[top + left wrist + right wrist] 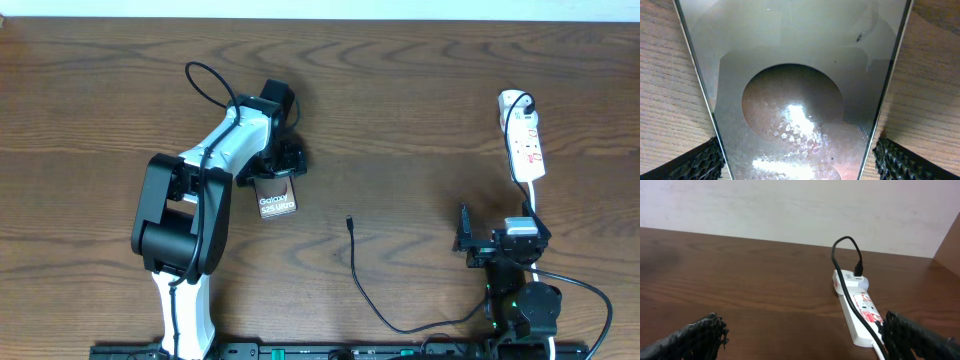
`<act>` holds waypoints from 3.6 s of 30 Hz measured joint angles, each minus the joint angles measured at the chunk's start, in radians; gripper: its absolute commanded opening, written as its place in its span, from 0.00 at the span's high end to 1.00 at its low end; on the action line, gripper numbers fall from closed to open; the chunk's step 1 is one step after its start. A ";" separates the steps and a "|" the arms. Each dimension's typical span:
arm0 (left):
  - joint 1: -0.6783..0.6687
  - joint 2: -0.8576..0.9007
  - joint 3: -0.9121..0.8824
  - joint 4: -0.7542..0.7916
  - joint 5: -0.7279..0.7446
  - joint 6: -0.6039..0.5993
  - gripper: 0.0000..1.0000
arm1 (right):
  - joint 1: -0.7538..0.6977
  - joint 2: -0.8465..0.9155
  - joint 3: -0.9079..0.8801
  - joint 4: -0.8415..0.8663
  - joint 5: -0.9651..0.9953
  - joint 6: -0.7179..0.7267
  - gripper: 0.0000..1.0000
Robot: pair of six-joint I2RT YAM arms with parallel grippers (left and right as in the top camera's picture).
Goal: Plug charger to phone and switch on socket
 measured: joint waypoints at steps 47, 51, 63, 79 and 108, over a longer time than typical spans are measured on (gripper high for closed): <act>0.010 -0.084 -0.082 -0.025 0.085 0.088 0.30 | 0.000 0.009 0.088 -0.133 -0.238 0.159 0.01; 0.009 -0.152 -0.097 -0.047 0.108 0.103 0.30 | 0.000 0.083 0.277 -0.242 -0.259 0.172 0.01; 0.009 -0.293 -0.096 -0.050 0.226 0.108 0.31 | 0.000 0.643 0.811 -0.505 -0.518 0.183 0.01; 0.008 -0.293 -0.096 -0.046 0.395 0.182 0.31 | 0.128 1.177 0.830 -0.437 -0.937 0.277 0.23; -0.055 -0.293 -0.096 -0.030 0.401 0.181 0.31 | 0.567 1.591 0.829 0.035 -0.576 0.643 0.41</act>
